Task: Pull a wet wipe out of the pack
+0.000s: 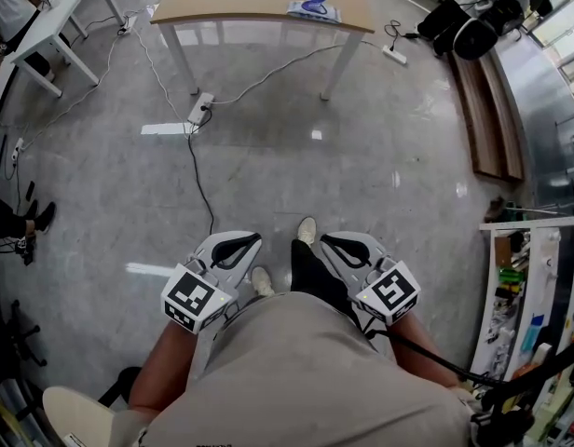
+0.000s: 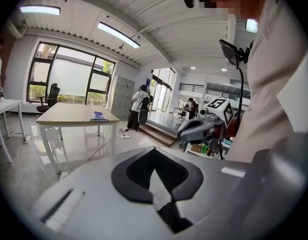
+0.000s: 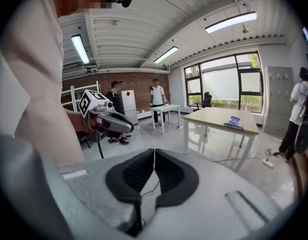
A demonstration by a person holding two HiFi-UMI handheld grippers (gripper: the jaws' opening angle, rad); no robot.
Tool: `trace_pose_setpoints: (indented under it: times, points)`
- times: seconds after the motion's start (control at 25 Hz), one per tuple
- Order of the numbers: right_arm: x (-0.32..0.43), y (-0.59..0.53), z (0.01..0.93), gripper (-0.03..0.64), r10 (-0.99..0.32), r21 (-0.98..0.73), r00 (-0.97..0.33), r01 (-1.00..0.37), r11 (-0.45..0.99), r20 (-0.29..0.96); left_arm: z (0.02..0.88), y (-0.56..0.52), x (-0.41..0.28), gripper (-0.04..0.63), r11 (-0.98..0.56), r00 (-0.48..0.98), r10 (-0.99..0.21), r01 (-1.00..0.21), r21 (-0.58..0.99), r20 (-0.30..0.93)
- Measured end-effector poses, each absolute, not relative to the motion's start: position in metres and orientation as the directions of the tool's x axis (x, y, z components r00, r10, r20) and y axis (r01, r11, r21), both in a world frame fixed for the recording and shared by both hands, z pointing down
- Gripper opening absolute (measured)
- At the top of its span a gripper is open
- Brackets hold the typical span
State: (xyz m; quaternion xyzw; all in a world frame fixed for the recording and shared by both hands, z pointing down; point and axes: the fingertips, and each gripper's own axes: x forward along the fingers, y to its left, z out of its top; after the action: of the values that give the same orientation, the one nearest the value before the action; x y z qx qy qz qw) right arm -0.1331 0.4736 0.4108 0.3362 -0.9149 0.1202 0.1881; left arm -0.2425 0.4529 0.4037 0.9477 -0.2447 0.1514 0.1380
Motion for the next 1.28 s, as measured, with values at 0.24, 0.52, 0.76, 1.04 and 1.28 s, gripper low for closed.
trace_pose_setpoints:
  times: [0.24,0.52,0.76,1.04,1.28]
  points:
    - [-0.097,0.392,0.407,0.006,-0.553,-0.105,-0.738,-0.631,0.769,0.386,0.396,0.384,-0.191,0.006,-0.844,0.827,-0.418,-0.507,0.177,0.375]
    - [-0.028,0.295,0.388,0.006,-0.54,-0.081,-0.765,-0.599,0.796,0.351,0.363,0.286,-0.111,0.006,-0.845,0.818,-0.451,-0.52,0.124,0.358]
    - [0.028,0.232,0.396,0.006,-0.531,-0.087,-0.771,-0.592,0.801,0.352,0.365,0.216,-0.054,0.006,-0.833,0.809,-0.474,-0.54,0.12,0.348]
    - [0.049,0.181,0.413,0.006,-0.514,-0.133,-0.778,-0.589,0.797,0.361,0.375,0.162,-0.033,0.006,-0.821,0.798,-0.482,-0.555,0.13,0.363]
    - [0.046,0.121,0.418,0.006,-0.54,-0.131,-0.76,-0.615,0.777,0.362,0.394,0.099,-0.037,0.006,-0.824,0.805,-0.464,-0.546,0.154,0.369]
